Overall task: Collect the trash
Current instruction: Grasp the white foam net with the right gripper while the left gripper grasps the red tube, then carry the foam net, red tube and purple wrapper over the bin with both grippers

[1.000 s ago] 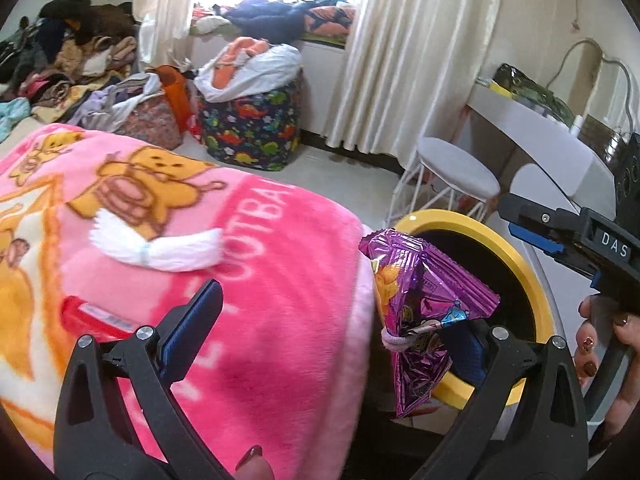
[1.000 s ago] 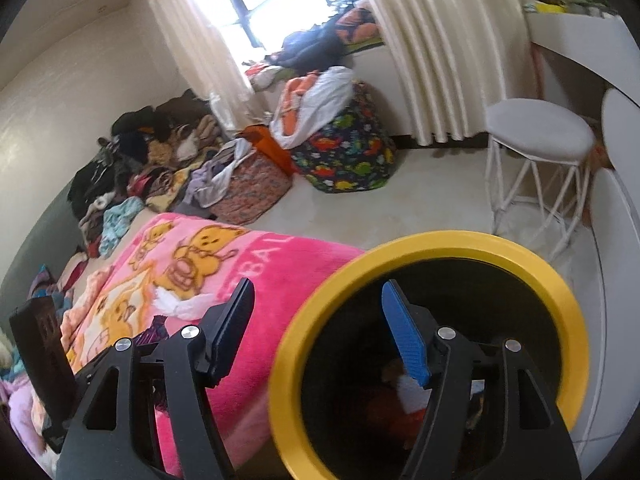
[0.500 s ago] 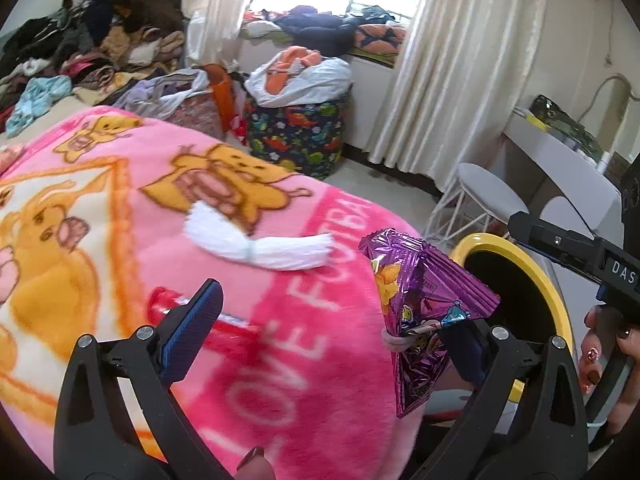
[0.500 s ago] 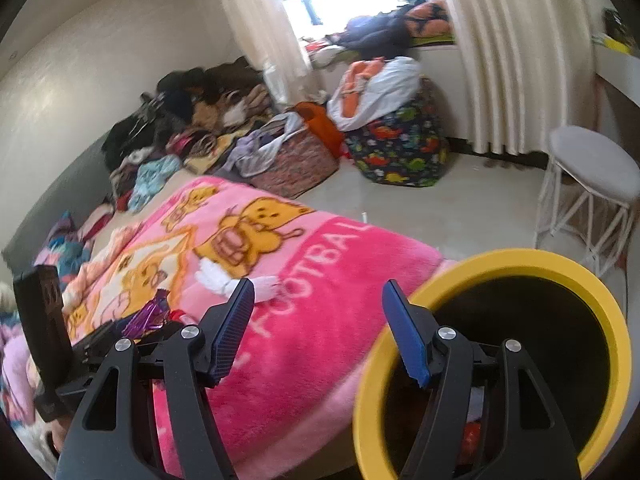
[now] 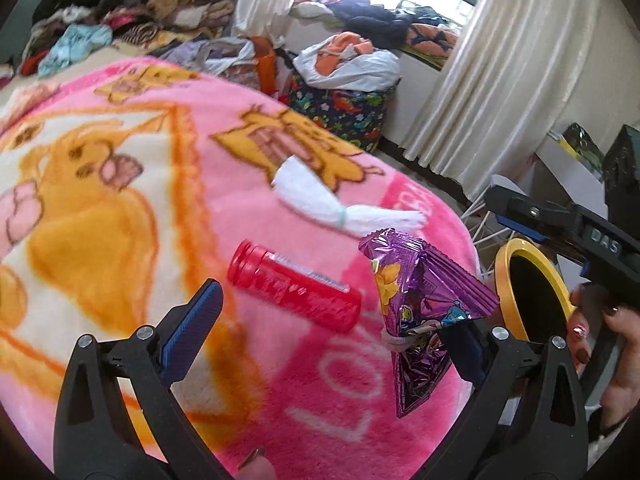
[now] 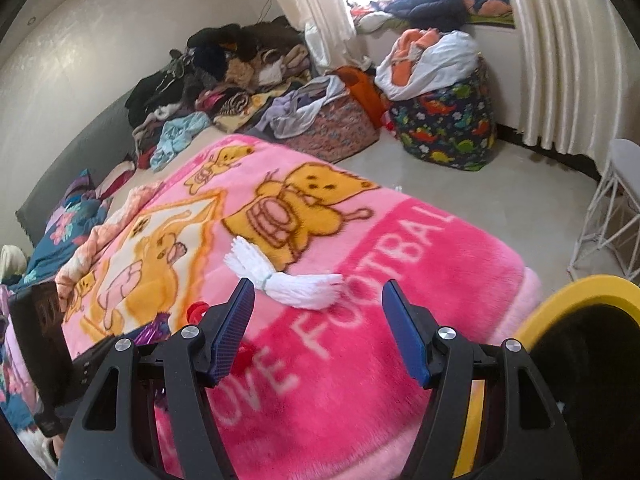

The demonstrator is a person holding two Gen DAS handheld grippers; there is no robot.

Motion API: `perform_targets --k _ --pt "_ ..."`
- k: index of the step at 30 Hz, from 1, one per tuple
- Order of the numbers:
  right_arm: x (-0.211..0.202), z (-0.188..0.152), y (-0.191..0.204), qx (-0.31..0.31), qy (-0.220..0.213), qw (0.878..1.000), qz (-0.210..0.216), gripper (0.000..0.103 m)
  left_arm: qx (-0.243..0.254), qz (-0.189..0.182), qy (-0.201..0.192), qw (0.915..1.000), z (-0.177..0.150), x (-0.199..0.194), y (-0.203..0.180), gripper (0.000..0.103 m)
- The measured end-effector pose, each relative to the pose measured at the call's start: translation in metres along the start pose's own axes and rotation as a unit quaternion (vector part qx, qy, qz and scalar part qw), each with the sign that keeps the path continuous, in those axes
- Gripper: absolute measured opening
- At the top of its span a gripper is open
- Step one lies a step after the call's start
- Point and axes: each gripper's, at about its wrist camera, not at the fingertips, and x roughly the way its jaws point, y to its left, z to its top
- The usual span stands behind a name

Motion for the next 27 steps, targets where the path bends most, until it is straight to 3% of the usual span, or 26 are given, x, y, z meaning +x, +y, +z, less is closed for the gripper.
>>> perform_targets --k 11,14,16,17,21,26,27 --pt "0.075 0.007 -0.005 0.045 0.062 0.997 0.015 0.061 -0.110 -0.020 0.040 0.9930 -0.009 0.028 0.029 0.092" --pt "0.091 0.004 -0.008 0.063 0.085 0.994 0.036 0.042 -0.121 -0.015 0.040 0.9918 -0.009 0.032 0.030 0.091" --pt "0.096 0.000 -0.009 0.069 0.094 0.992 0.051 0.012 -0.125 -0.011 0.038 0.9913 -0.008 0.034 0.029 0.089" --pt "0.095 -0.003 -0.008 0.066 0.092 0.992 0.051 0.009 -0.129 -0.008 0.038 0.9909 -0.008 0.035 0.029 0.088" --pt "0.075 -0.006 -0.004 0.047 0.064 0.996 0.030 0.008 -0.139 0.002 0.039 0.9895 -0.008 0.040 0.027 0.079" --pt "0.039 -0.008 -0.005 0.032 0.019 0.999 0.009 0.008 -0.156 0.023 0.047 0.9864 -0.003 0.048 0.025 0.059" --pt "0.032 -0.010 -0.007 0.035 0.011 0.999 0.008 0.008 -0.157 0.026 0.048 0.9860 -0.002 0.049 0.025 0.051"
